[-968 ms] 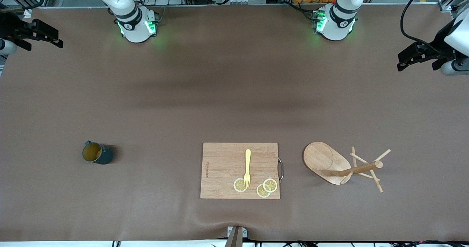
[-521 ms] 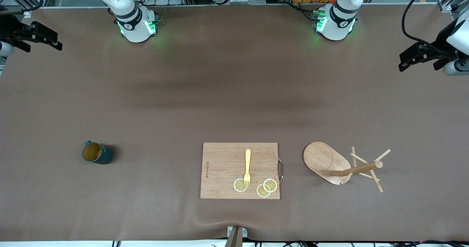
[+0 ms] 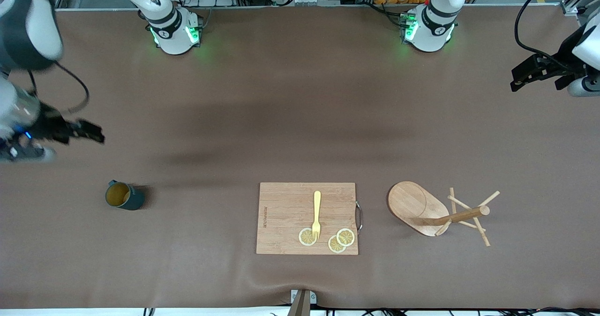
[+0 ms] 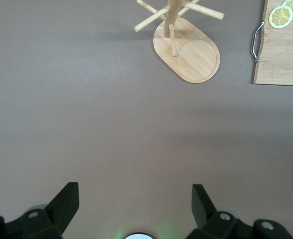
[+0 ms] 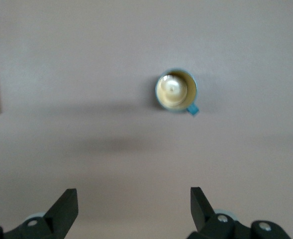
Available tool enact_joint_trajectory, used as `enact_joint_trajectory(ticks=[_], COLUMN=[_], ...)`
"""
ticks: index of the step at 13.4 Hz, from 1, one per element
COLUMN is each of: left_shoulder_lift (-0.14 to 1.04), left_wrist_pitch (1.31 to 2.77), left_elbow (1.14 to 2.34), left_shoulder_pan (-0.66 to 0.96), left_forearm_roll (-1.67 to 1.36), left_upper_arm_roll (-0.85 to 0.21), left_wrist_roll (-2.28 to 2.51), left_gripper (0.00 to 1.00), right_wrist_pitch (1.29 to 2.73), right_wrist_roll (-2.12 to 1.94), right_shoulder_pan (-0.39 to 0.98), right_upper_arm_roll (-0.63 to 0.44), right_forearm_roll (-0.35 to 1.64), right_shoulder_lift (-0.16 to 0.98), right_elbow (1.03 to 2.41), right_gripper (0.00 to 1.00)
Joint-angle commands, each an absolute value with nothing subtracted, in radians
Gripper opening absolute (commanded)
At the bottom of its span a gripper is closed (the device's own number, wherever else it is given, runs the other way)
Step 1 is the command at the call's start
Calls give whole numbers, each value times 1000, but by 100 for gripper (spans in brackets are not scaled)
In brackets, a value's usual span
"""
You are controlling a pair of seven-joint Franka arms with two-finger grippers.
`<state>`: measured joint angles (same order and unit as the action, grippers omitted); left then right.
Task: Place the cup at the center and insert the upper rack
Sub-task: 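Reach the right gripper down to the teal mug's rim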
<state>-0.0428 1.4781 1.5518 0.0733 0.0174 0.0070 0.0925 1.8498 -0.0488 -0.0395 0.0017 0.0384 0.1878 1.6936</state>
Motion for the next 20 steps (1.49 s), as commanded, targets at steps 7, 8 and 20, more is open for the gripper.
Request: enact_joint_trajectory(ticks=[7, 8, 20], left_shoulder_lift=[-35, -35, -25], left_wrist_pitch=[1468, 1468, 1473], left_elbow=[1542, 1543, 1543], left_shoulder_pan=[71, 69, 69], left_forearm_roll=[35, 35, 35], left_upper_arm_roll=[3, 5, 3], left_wrist_roll=[83, 83, 83], left_gripper=[100, 100, 100], right_wrist_pitch=[2129, 2158, 2286], right_wrist_roll=[-63, -74, -163], right_shoulder_pan=[-60, -61, -71], right_upper_arm_roll=[14, 15, 14], right_forearm_roll=[52, 51, 44], right_shoulder_lift=[460, 484, 611], right_elbow=[1658, 1658, 1657], right_gripper=[100, 100, 45])
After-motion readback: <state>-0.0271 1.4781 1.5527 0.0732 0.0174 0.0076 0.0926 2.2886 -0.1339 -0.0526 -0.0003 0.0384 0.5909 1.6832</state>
